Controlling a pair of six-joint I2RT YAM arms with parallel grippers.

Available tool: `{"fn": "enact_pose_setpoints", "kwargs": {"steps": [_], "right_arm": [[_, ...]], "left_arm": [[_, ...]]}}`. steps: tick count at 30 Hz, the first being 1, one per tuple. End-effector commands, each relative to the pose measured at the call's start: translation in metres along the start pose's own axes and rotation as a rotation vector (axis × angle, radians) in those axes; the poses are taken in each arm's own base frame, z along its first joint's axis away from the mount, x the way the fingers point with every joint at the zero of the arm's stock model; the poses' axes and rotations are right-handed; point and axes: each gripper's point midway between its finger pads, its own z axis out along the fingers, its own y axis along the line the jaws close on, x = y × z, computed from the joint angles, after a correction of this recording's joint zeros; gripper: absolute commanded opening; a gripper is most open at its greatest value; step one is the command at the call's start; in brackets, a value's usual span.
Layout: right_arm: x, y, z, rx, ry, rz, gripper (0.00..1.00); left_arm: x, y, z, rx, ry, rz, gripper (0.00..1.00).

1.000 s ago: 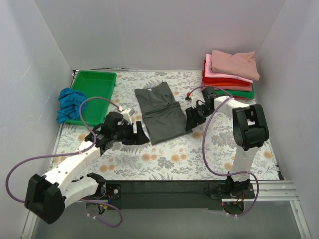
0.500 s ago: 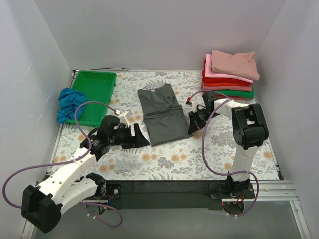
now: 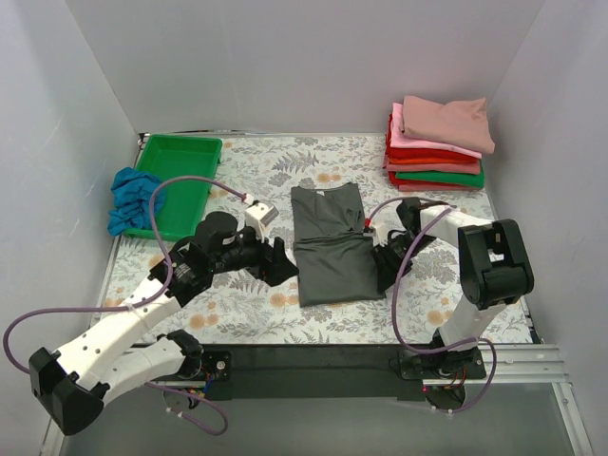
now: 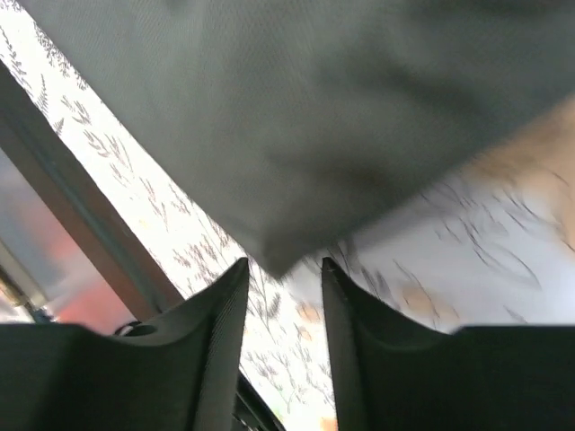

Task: Fold and stack the t-shirts
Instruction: Fold the tshirt

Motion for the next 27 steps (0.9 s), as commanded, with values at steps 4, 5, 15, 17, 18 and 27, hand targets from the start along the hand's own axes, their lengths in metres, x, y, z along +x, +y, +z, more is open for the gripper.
{"fn": "enact_pose_setpoints", "kwargs": {"steps": [4, 5, 15, 17, 18, 27], "right_arm": [[-0.03, -0.011, -0.067, 0.176, -0.159, -0.151, 0.55], [-0.033, -0.011, -0.074, 0.188, -0.182, -0.181, 0.56], [-0.062, 0.047, -0.095, 0.227, -0.564, -0.827, 0.98], [-0.057, 0.053, -0.088, 0.201, -0.581, -0.893, 0.98], [-0.055, 0.056, -0.088, 0.205, -0.588, -0.92, 0.97], [-0.023, 0.048, -0.052, 0.251, -0.481, -1.119, 0.91]], "left_arm": [[0.021, -0.004, 0.025, 0.005, 0.074, 0.463, 0.7], [0.041, -0.002, 0.031, 0.018, 0.118, 0.51, 0.7], [0.11, 0.007, 0.096, 0.028, 0.202, 0.861, 0.69], [0.111, 0.011, 0.102, 0.021, 0.193, 0.895, 0.67], [0.1, 0.017, 0.107, -0.038, 0.146, 0.905, 0.65], [0.124, 0.033, 0.129, -0.051, 0.175, 0.927, 0.63]]}}
